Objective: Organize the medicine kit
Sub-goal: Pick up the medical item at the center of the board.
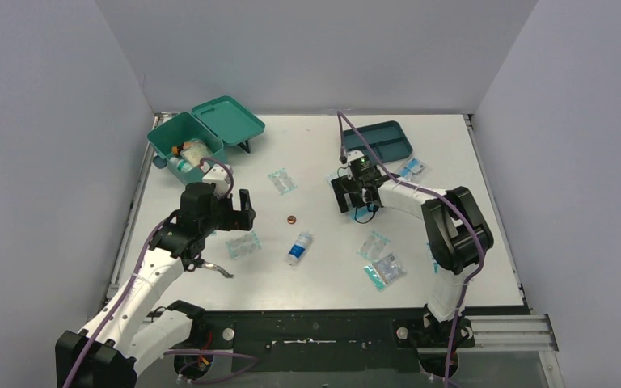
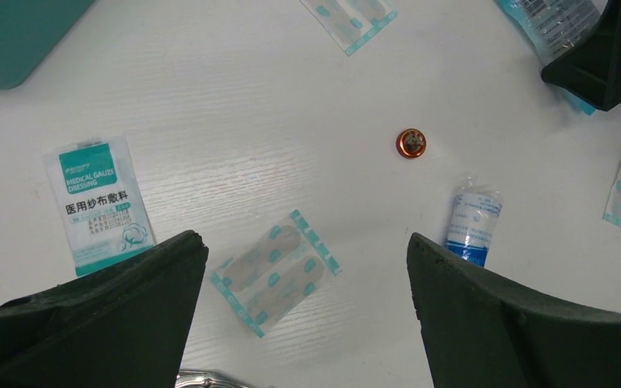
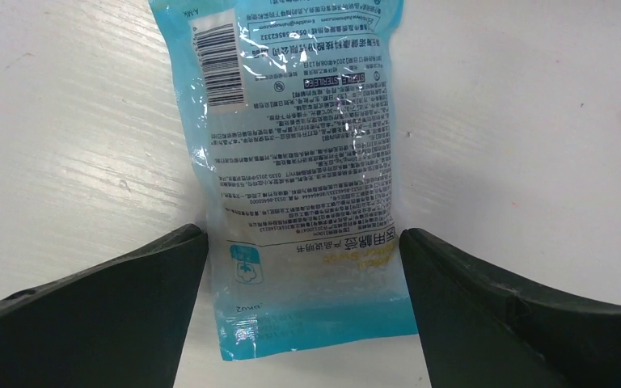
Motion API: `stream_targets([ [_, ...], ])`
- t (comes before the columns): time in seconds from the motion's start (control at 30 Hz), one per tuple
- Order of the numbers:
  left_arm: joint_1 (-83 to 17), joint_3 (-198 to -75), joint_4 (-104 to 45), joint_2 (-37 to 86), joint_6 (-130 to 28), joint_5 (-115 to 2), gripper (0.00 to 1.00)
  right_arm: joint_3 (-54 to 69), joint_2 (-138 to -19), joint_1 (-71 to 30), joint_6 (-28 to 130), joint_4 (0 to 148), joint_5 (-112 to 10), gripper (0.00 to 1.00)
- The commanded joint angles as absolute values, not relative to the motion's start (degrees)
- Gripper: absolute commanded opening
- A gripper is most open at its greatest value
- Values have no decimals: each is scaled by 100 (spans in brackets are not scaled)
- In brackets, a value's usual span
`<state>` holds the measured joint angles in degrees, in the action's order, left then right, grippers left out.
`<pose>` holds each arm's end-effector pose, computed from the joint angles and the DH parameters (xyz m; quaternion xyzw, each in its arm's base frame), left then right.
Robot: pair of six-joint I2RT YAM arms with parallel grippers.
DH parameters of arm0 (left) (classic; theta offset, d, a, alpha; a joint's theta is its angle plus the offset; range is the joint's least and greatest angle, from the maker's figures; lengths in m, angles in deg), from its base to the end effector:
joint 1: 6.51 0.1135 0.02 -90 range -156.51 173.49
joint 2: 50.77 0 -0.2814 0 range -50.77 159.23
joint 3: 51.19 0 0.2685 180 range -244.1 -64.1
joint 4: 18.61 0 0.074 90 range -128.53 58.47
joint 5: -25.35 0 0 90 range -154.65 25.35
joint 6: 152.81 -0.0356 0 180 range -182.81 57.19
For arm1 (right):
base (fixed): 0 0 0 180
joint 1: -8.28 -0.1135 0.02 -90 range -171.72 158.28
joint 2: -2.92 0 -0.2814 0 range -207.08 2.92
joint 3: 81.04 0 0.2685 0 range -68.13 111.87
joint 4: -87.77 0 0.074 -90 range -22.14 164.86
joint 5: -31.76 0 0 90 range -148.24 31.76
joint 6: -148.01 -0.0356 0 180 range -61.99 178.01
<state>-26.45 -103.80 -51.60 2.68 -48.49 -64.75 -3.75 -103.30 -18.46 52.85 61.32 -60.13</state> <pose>0.1993 -0.0722 0.2746 0.0428 0.8812 -0.1379 0.4501 0.3540 0.1771 0.1636 -0.1739 0.9386 0.0666 0.2904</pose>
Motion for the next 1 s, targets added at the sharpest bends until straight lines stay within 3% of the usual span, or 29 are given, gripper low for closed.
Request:
stream_targets([
  [0.0, -2672, -10670, -5095, 222, -4910, -6621, 92, -413, -10341, -1904, 5463, 6270, -6002, 92],
  [0.63, -2670, -10642, -5085, 343, -4816, -6613, 80, -1106, -9551, -2376, 4757, 6480, -5970, 63],
  [0.97, -2663, -10737, -5142, 304, -4398, -6210, 75, -1366, -9209, -2564, 4434, 6715, -5862, 57],
])
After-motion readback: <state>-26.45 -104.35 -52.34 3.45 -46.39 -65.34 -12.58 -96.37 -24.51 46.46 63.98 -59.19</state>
